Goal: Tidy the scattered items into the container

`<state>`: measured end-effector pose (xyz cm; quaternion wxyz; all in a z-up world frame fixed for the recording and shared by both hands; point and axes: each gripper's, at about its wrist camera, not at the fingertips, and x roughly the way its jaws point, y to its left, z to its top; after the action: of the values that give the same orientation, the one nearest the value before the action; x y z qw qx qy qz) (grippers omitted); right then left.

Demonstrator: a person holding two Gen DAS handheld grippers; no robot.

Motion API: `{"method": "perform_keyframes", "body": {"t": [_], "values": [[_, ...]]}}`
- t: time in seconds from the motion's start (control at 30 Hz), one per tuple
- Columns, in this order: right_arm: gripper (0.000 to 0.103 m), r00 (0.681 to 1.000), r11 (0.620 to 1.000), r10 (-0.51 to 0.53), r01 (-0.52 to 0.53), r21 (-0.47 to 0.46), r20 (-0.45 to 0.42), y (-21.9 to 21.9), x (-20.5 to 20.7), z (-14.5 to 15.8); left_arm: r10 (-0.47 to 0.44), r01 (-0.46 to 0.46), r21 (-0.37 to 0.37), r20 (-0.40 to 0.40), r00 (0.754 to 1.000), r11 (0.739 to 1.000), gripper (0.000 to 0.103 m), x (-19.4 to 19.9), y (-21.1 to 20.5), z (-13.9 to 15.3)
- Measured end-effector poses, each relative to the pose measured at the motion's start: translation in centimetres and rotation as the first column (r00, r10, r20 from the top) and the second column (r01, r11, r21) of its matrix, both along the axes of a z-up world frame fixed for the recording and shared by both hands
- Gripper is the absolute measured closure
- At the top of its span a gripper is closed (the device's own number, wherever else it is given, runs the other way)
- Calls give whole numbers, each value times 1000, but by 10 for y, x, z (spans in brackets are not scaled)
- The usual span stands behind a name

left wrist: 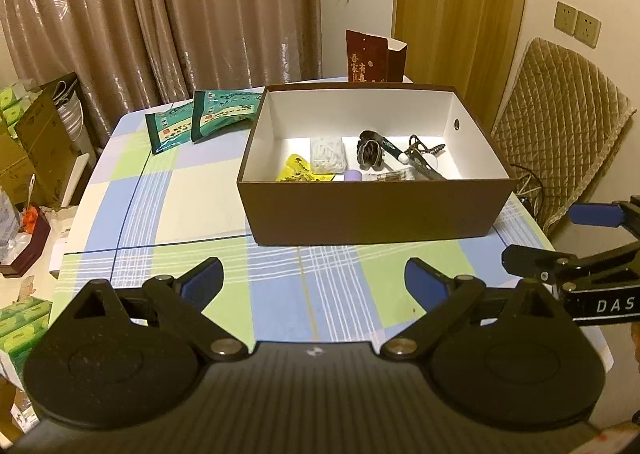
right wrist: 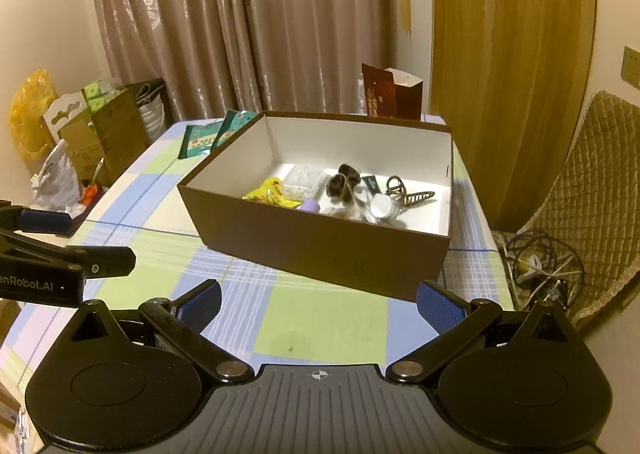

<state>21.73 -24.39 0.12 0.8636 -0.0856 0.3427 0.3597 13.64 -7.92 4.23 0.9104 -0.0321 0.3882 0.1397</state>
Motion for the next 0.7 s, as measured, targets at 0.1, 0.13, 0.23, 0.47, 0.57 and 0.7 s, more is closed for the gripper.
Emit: {"method": "perform_keyframes", "body": {"t": [0.1, 0.13, 0.23, 0.47, 0.57, 0.7], "values": [[2, 1000, 1000, 3, -3, -3, 0, -2, -2, -1, 2, -2, 6, -4, 1000, 1000, 7, -2, -3, 0], [2, 1000, 1000, 5, -5, -4, -1, -3, -3, -2, 2, -2, 9, -6, 1000, 1000, 7, -3, -4, 0], [2, 1000, 1000, 10, -10, -11, -4, -4, -4, -4, 4, -4, 17, -11, 1000, 1000, 7, -4, -8, -2], [2, 1000, 999, 20, -20, -27, -17, -9, -4, -14, 18, -17, 18, -33, 999, 1000, 7, -6, -13, -11], [2, 999, 999, 25, -26, -37, -25, -10, -3, -18, 25, -24, 11, -47, 999, 1000, 7, -6, -15, -16], [2, 999, 998, 31, -33, -54, -41, -11, -2, -26, 27, -27, 4, -60, 998, 1000, 7, -6, -18, -23]]}}
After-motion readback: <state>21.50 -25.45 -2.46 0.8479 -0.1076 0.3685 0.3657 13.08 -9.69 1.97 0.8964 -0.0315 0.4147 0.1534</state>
